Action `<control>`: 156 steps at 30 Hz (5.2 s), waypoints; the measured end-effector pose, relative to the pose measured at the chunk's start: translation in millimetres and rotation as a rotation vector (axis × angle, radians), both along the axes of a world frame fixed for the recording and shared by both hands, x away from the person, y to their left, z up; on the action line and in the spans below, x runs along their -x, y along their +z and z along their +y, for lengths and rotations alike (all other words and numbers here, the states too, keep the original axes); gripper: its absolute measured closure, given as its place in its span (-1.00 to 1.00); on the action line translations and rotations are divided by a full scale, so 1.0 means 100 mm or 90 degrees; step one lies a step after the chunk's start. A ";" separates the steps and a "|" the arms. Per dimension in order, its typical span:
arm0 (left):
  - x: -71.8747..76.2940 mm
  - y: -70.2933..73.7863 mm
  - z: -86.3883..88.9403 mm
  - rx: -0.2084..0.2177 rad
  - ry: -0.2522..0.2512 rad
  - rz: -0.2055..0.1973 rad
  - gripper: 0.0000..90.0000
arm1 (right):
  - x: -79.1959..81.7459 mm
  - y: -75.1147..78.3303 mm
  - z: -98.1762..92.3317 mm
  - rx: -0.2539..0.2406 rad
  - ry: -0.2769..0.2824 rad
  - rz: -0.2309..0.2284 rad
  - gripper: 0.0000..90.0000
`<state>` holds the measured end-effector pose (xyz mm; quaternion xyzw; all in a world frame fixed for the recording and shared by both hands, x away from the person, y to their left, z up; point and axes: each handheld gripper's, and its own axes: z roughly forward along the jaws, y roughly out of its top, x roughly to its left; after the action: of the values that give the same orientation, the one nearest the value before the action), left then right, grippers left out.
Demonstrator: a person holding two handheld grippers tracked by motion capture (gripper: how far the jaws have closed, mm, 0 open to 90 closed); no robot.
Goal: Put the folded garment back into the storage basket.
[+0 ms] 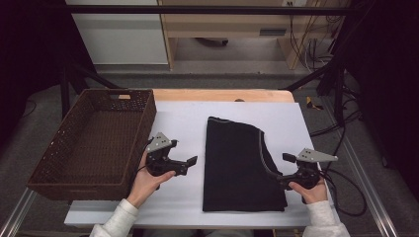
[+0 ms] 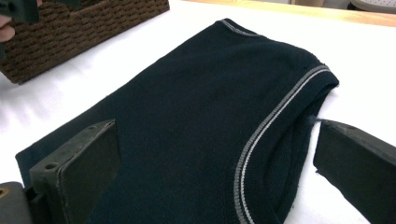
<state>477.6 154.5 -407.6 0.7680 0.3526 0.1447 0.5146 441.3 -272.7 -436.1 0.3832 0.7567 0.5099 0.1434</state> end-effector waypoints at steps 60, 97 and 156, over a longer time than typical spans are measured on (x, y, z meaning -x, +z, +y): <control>-0.95 0.00 -0.64 -0.044 0.059 0.036 -0.95 | 0.02 -0.07 -0.02 0.023 -0.001 0.023 -0.98; -1.36 -0.55 -0.84 -0.112 0.141 0.083 -0.51 | 0.02 -0.09 -0.02 0.025 0.001 0.028 -0.98; -1.31 -0.73 -1.07 -0.100 0.164 0.092 0.80 | 0.22 -0.37 0.02 0.157 -0.063 0.146 -0.65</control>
<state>608.4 47.6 -481.0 0.7627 0.4722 0.1809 0.4032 419.6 -270.3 -472.7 0.4555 0.8050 0.3584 0.1268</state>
